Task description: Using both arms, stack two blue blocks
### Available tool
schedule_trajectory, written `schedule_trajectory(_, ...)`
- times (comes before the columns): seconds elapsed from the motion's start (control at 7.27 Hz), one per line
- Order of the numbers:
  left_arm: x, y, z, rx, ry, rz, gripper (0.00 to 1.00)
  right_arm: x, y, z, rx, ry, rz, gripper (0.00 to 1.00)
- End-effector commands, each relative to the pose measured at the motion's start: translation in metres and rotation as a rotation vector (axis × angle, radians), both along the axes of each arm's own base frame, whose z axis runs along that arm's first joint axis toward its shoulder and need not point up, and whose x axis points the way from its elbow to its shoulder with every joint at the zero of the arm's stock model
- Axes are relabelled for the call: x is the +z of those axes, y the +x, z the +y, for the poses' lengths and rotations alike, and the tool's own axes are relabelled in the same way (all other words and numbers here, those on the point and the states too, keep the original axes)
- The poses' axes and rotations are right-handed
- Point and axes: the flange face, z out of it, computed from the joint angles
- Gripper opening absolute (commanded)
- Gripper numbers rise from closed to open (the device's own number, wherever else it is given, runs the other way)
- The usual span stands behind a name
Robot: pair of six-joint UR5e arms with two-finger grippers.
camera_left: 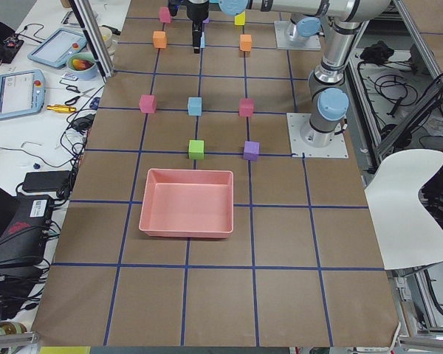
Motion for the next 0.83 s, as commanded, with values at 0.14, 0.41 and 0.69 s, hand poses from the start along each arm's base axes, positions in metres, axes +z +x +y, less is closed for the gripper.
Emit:
schedule_trajectory(0.14, 0.0013, 0.0064, 0.0000, 0.011, 0.000, -0.001, 1.00, -0.0017, -0.0014, 0.0005, -0.005, 0.007, 0.002, 1.00)
schedule_trajectory(0.41, 0.0013, 0.0056, 0.0002, 0.009, 0.000, -0.001, 1.00, -0.0029, -0.0016, -0.0002, -0.003, 0.007, 0.004, 1.00)
schedule_trajectory(0.69, -0.0038, 0.0048, 0.0010, 0.008, 0.009, -0.001, 1.00, -0.0082, -0.0048, -0.0004, -0.003, 0.026, 0.004, 1.00)
